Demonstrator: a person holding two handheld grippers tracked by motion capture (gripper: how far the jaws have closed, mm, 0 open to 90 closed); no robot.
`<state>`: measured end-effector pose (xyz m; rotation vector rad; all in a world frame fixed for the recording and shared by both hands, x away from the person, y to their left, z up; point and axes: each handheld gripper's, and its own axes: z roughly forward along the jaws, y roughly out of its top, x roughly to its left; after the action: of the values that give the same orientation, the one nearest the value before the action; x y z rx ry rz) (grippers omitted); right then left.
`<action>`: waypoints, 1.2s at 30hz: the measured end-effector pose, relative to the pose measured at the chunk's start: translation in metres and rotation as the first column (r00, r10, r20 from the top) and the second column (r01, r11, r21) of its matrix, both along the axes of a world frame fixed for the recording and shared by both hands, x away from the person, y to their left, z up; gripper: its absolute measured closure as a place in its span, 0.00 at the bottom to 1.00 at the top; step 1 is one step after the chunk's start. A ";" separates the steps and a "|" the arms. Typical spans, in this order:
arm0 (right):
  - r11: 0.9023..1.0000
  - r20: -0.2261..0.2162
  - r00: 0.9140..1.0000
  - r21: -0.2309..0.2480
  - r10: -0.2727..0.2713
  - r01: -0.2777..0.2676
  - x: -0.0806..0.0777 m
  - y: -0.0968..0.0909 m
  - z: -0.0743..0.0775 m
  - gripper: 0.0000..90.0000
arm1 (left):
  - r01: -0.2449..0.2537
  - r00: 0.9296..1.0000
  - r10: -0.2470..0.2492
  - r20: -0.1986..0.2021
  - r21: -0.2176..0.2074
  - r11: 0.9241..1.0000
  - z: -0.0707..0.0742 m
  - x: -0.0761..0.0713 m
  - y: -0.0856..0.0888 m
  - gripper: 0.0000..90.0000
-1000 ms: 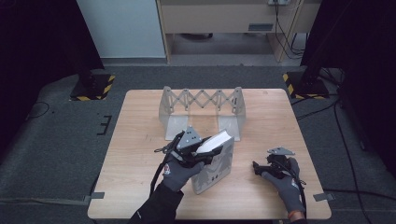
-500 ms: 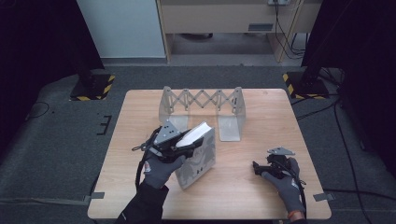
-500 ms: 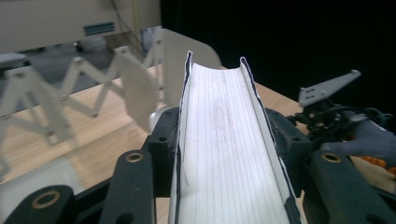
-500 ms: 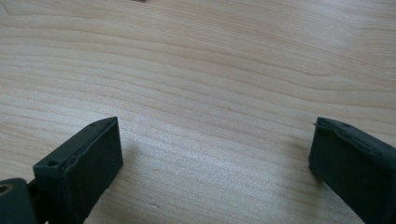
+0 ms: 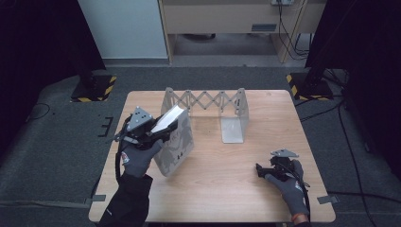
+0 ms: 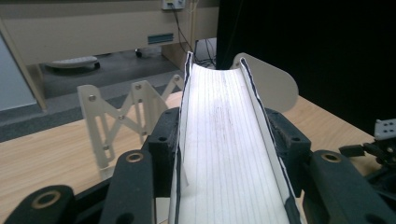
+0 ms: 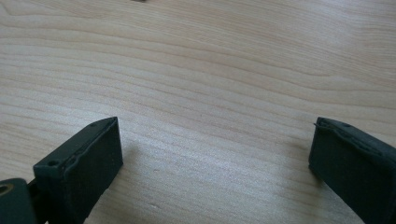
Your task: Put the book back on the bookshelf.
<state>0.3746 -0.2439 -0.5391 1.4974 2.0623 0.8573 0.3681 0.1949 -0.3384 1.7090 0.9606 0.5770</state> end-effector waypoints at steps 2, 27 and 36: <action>1.000 0.000 1.000 0.000 0.000 0.000 0.000 0.000 0.000 0.03 | -0.021 1.000 0.021 -0.006 0.003 1.000 0.001 0.004 0.004 0.58; 1.000 0.000 1.000 0.001 0.000 0.000 0.000 0.000 0.000 0.03 | -0.202 0.979 0.202 -0.031 -0.002 0.979 -0.003 0.084 -0.002 0.58; 1.000 0.000 1.000 0.001 0.000 0.000 0.000 0.000 0.000 0.03 | -0.222 0.974 0.223 -0.043 0.015 0.975 -0.009 0.102 -0.011 0.58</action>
<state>0.3746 -0.2438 -0.5391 1.4980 2.0623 0.8577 0.4704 0.1841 -0.3476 1.6401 1.1928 0.6927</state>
